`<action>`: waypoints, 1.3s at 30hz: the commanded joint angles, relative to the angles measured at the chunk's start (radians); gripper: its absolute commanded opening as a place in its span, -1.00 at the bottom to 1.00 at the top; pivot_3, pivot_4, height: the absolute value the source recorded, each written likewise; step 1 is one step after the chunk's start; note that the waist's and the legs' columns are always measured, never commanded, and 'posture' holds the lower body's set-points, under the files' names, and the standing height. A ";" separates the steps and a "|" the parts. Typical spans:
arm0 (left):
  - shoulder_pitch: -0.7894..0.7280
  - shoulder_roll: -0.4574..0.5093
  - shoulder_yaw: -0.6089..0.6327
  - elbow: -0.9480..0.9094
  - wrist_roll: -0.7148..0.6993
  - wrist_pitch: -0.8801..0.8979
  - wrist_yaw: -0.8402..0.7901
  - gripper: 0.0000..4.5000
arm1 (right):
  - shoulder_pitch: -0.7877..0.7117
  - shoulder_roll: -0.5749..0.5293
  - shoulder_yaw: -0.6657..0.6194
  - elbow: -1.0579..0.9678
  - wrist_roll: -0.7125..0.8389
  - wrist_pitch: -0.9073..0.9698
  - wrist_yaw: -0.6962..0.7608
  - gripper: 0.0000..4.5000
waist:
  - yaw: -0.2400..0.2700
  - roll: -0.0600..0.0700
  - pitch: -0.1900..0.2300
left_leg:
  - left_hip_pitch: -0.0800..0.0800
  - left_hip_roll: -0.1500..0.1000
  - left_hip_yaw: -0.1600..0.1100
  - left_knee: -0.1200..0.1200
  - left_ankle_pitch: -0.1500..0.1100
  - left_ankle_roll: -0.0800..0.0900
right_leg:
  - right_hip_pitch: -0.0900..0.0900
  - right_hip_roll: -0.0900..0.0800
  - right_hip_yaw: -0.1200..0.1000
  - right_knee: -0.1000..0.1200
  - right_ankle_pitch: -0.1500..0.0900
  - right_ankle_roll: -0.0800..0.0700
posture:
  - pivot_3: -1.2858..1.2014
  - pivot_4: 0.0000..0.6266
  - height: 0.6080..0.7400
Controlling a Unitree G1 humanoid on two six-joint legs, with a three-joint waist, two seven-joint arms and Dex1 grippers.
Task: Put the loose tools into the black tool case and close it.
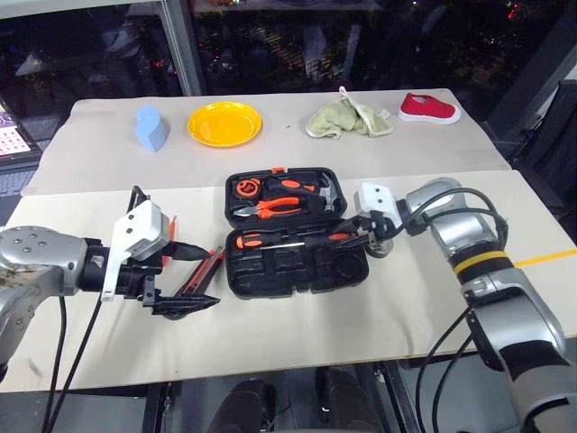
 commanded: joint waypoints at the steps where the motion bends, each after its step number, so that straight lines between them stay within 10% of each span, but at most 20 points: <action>1: -0.037 0.015 0.008 -0.005 -0.018 -0.013 0.004 1.00 | -0.025 0.001 -0.027 0.010 -0.014 -0.019 -0.008 -0.53 | 0.000 0.000 0.000 | 0.000 0.000 0.000 0.000 0.000 0.000 | 0.000 0.000 0.000 0.000 0.000 0.000 | 0.03 -0.52 1.00; 10: -0.078 0.008 -0.026 0.024 -0.008 -0.026 -0.001 1.00 | -0.027 0.003 -0.098 -0.118 0.077 0.133 0.012 0.72 | 0.000 0.000 0.000 | 0.000 0.000 -0.001 0.000 0.000 -0.001 | 0.000 0.001 0.000 0.000 0.000 -0.001 | 0.03 -0.52 1.00; 13: -0.084 0.005 -0.035 0.035 -0.002 -0.035 -0.005 1.00 | -0.017 0.012 -0.121 -0.182 0.111 0.222 0.004 0.72 | 0.000 0.000 0.000 | 0.000 0.001 -0.001 0.000 0.000 -0.001 | 0.000 0.000 0.000 0.000 0.001 -0.001 | 0.03 -0.52 1.00; 25: -0.124 0.017 -0.074 0.074 0.013 -0.069 -0.018 1.00 | 0.042 0.106 -0.108 -0.186 0.088 0.249 -0.114 -0.99 | 0.001 0.000 0.000 | 0.000 0.001 -0.001 0.000 0.001 -0.001 | 0.000 0.003 0.000 0.000 0.001 -0.001 | 0.03 -0.52 1.00; 39: -0.133 0.014 -0.082 0.072 0.015 -0.069 -0.017 1.00 | 0.084 0.137 -0.042 -0.119 -0.026 0.172 -0.189 -1.00 | -0.001 0.000 0.000 | 0.001 0.001 -0.001 -0.001 0.001 -0.002 | 0.001 0.004 0.000 0.000 0.001 -0.001 | 0.03 -0.52 1.00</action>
